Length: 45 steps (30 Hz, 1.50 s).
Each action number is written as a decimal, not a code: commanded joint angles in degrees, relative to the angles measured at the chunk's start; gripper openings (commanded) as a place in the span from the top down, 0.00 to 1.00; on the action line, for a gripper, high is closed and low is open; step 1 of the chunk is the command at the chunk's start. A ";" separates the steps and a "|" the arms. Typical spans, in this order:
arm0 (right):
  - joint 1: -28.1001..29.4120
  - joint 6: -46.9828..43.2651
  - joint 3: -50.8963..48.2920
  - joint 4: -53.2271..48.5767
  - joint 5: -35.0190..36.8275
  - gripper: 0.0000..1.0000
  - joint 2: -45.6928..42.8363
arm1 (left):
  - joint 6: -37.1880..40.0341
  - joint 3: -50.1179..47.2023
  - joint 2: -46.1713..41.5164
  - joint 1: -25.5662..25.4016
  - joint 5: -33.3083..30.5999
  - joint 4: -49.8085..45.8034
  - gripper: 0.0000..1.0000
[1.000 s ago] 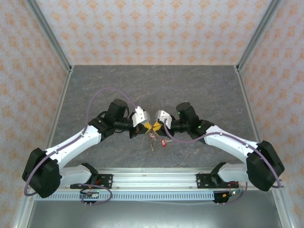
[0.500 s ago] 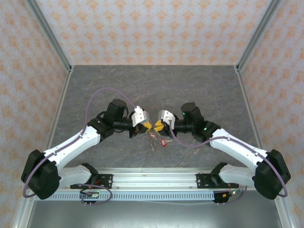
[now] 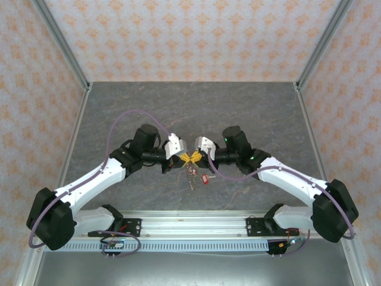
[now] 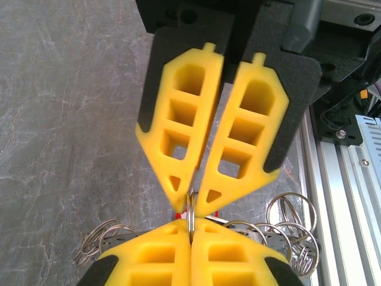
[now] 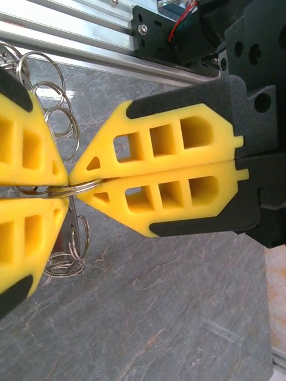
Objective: Put the keys on the keyring
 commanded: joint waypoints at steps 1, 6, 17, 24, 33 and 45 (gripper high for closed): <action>-0.18 -1.00 2.99 -0.35 -0.90 0.98 0.57 | 1.04 1.80 -1.47 -0.24 1.27 -0.25 0.93; -0.16 -3.37 5.80 -6.52 -0.45 1.00 0.12 | 5.17 3.30 -1.14 -0.54 -2.58 -6.71 0.79; 0.35 -8.30 10.91 -15.67 0.85 1.00 1.26 | 6.10 5.12 -1.40 -1.00 -4.55 -8.01 0.75; 0.68 -9.03 11.82 -16.77 0.56 1.00 1.60 | 4.98 4.99 -2.21 -1.01 -4.28 -6.25 0.74; 0.85 -7.71 11.29 -13.76 -1.40 1.00 1.19 | 5.44 6.39 -0.76 -1.24 -3.95 -7.60 0.74; 0.92 -6.17 10.41 -10.95 -2.82 1.00 0.22 | 6.67 7.21 0.54 -1.67 -4.47 -9.15 0.80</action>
